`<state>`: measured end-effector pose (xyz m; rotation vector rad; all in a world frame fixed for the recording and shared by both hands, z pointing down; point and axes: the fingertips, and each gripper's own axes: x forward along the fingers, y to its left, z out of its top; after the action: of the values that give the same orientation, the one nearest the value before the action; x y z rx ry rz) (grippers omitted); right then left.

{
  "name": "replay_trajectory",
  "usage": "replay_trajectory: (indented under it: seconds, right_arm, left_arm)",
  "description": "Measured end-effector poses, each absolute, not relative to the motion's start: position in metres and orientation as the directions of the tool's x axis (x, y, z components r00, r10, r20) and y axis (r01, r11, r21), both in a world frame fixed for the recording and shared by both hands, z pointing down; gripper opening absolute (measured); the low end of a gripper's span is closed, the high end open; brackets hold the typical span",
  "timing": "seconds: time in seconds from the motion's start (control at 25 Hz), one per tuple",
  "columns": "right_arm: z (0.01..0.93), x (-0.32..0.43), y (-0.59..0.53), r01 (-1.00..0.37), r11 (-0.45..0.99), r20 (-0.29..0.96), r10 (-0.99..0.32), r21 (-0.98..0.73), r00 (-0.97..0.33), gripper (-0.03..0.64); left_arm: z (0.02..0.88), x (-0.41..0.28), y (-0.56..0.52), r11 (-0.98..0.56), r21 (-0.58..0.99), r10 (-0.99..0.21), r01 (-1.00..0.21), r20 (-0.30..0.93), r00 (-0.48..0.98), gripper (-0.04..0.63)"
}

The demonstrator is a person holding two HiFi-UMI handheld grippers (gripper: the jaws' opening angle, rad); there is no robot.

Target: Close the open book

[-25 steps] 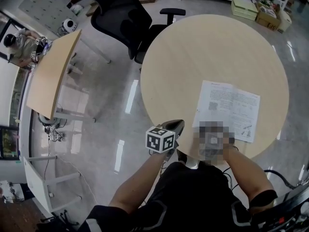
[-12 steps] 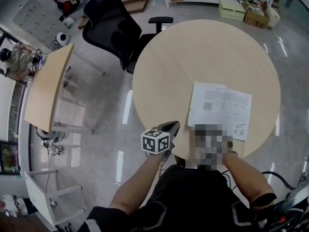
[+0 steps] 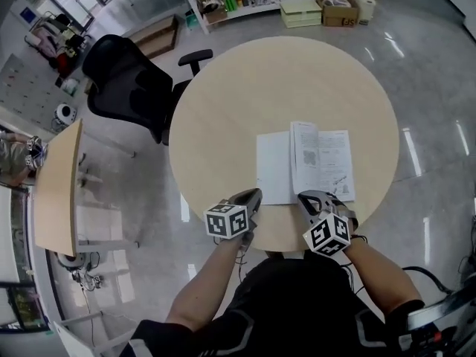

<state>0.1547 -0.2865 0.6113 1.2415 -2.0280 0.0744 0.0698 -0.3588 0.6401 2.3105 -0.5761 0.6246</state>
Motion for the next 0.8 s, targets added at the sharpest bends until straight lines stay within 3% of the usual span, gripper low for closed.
replay_trajectory:
  seconds: [0.32,0.8]
  right_arm:
    - [0.599,0.220,-0.261,-0.919,0.311,0.571,-0.812,0.243,-0.124,0.000]
    - [0.635,0.297,-0.222,-1.000,0.011,0.621,-0.784,0.020,0.003,0.001]
  left_arm:
    - [0.629,0.126,-0.338,-0.743,0.492,-0.127,-0.454,0.562,0.817,-0.014]
    - [0.626,0.151,-0.324,-0.772,0.478,-0.063,-0.420,0.599,0.798,-0.014]
